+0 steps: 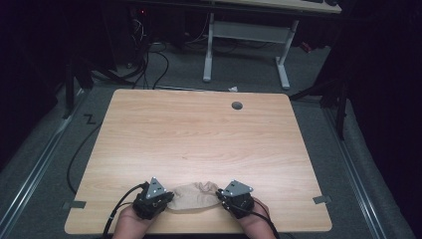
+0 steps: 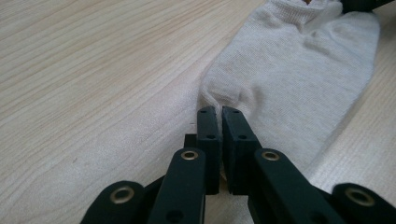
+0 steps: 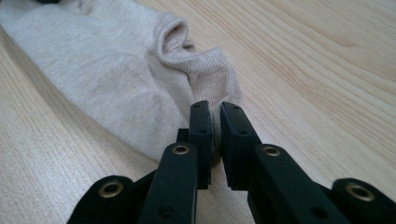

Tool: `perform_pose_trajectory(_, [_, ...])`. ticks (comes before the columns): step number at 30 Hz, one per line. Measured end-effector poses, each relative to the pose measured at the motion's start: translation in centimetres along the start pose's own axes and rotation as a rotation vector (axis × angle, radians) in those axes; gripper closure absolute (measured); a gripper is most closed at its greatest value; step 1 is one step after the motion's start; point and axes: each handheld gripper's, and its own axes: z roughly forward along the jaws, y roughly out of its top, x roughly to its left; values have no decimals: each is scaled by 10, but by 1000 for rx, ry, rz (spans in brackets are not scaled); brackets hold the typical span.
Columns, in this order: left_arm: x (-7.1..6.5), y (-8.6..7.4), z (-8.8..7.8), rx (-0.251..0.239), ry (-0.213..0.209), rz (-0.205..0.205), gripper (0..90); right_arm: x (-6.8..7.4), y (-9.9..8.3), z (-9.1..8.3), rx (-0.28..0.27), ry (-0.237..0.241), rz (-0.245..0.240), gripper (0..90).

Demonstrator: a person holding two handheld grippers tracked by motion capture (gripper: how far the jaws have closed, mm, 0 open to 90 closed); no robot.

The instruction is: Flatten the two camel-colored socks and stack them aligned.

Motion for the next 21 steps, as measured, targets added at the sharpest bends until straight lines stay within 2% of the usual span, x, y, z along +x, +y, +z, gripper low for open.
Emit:
perform_pose_trajectory(2, [1,2,3,-10,7,-6,857,0,0,0,3,-4,2,827])
perform_pose_trajectory(3, [2,3,6,-25,6,-30,856,0,0,1,4,-3,2,822])
perform_pose_trajectory(4, [0,4,8,-40,-3,-75,852,-1,0,1,5,-6,2,818])
perform_pose_trajectory(6, [12,9,10,-10,13,-9,844,-2,1,2,2,-5,8,807])
perform_pose_trajectory(10, [14,10,11,-10,11,-5,825,-3,1,3,-1,-3,13,798])
perform_pose_trajectory(13, [15,11,8,-14,6,-7,754,-4,1,1,-9,1,27,751])
perform_pose_trajectory(15, [15,12,5,-29,1,-1,710,-6,2,-3,-45,13,52,722])
perform_pose_trajectory(16, [17,13,2,-35,2,16,691,-7,2,-6,-64,14,60,713])
perform_pose_trajectory(17, [18,15,-1,-52,-2,18,655,-10,3,-11,-95,5,74,696])
perform_pose_trajectory(19, [19,15,-3,-60,2,23,645,-11,3,-12,-103,1,78,688])
perform_pose_trajectory(21, [26,16,-8,-78,19,23,618,-19,3,-16,-120,-23,81,652])
